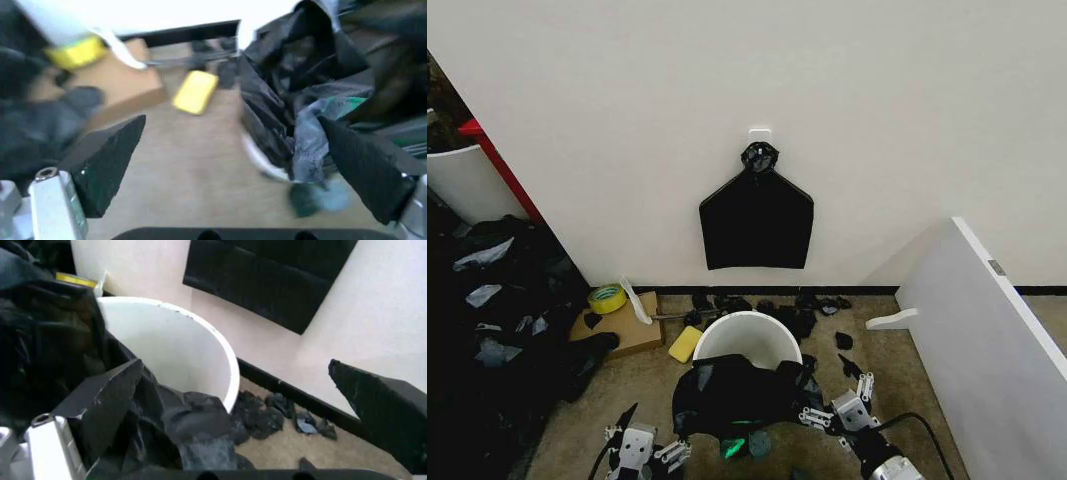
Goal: Place the garbage bag over the trash bin.
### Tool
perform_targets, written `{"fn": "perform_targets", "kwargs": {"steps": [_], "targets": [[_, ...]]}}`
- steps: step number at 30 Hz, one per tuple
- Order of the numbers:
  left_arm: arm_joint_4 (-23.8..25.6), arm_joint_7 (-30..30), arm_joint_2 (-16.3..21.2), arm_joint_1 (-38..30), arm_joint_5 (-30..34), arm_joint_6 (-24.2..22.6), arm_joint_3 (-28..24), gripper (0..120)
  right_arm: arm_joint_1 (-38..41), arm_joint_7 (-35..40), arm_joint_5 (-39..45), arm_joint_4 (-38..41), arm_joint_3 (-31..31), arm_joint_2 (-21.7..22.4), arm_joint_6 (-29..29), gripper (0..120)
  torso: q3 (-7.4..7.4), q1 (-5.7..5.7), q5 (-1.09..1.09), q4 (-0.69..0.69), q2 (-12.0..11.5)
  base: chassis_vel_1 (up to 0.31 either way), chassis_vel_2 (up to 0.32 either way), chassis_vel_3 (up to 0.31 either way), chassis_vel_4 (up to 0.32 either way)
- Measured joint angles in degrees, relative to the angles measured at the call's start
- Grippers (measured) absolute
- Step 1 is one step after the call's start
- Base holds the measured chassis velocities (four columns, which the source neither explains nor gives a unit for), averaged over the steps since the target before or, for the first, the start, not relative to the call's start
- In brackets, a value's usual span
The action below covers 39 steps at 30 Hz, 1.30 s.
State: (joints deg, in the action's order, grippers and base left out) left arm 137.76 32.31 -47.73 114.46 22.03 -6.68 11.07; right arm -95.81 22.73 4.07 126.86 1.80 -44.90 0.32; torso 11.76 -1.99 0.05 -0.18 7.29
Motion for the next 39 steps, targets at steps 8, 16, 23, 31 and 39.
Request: {"fn": "perform_targets", "kwargs": {"steps": [8,16,23,31,39], "targets": [[-6.8,-12.2,0.2,-5.5,6.3,4.0,1.7,100,3.5,-1.1,-0.3,-3.9,-2.8,-2.3,0.5,100,0.00,0.00,-0.02,-0.01,0.0,0.000,0.000,0.000,0.000],[-14.1,-30.8,2.1,-6.9,6.1,12.3,10.2,100,6.1,-1.9,-1.1,-7.4,-5.0,-4.4,1.2,100,0.00,0.00,-0.01,-0.01,0.0,0.000,0.000,0.000,0.000],[-23.7,-62.3,2.5,-9.9,10.2,22.0,18.8,100,7.2,-2.4,-2.0,-8.9,-6.6,-5.4,1.6,100,0.00,0.00,-0.01,-0.01,0.0,0.000,0.000,0.000,0.000],[-33.8,-88.8,1.2,-17.9,14.2,24.1,22.7,100,6.6,-2.6,-2.3,-9.2,-6.4,-5.7,1.7,100,0.00,0.00,-0.03,-0.01,0.0,0.000,0.000,0.000,0.000],[-39.1,-93.3,-1.3,-25.8,18.2,25.6,26.0,100,6.1,-4.9,1.1,-5.7,-4.0,-5.4,4.6,100,0.01,-0.01,0.00,-0.03,0.0,0.000,0.000,0.000,0.000]]}}
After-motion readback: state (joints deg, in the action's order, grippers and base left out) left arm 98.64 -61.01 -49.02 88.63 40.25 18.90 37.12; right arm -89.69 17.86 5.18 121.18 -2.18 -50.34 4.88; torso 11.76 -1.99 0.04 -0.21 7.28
